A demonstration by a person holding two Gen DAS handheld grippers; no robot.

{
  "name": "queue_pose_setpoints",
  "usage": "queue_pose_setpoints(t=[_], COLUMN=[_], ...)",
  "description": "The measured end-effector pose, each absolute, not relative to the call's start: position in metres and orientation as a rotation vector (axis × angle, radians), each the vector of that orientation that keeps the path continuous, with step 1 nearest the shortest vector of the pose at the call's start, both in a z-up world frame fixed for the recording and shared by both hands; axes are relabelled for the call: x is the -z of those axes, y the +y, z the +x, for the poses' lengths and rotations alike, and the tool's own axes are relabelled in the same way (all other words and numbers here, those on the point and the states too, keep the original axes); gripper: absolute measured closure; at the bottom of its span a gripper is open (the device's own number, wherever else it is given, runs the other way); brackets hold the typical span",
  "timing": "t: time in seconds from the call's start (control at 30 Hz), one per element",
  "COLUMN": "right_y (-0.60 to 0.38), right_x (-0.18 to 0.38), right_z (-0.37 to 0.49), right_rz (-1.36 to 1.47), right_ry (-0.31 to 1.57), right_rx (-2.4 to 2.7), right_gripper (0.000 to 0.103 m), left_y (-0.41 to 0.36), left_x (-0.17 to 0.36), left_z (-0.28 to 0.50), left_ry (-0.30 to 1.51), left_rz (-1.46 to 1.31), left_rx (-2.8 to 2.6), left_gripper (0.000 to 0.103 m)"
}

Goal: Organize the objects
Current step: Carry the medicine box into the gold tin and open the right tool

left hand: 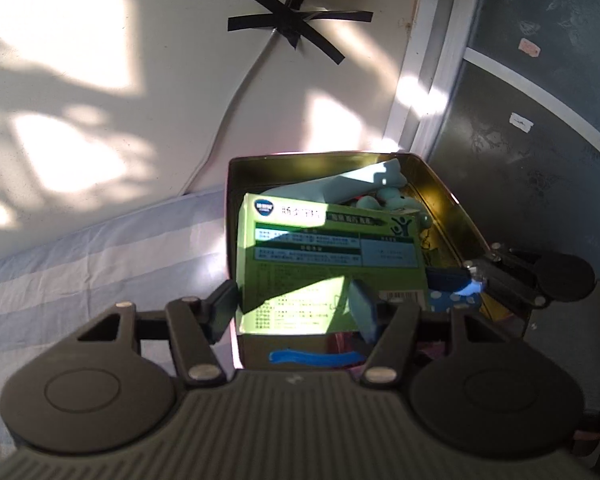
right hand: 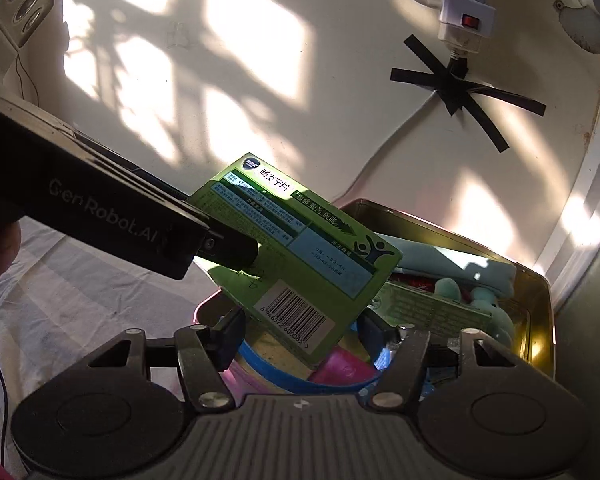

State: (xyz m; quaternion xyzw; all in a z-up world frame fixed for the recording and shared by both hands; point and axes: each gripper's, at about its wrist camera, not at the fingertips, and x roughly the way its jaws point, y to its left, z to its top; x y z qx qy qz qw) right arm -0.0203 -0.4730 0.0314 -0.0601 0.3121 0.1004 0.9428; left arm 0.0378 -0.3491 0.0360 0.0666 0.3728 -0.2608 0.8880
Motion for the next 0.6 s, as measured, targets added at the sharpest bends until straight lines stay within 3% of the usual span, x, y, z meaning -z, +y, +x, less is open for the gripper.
queue_pose_setpoints(t=[0.6], right_y=[-0.541], right_x=[-0.001], right_z=[-0.004], right_rz=[-0.095], right_ry=[0.685], right_rx=[-0.024], right_gripper=[0.04], left_y=[-0.438], left_x=[-0.009], left_z=[0.08], left_ry=[0.836], left_rz=[0.196], left_rx=[0.656], left_gripper=[0.04])
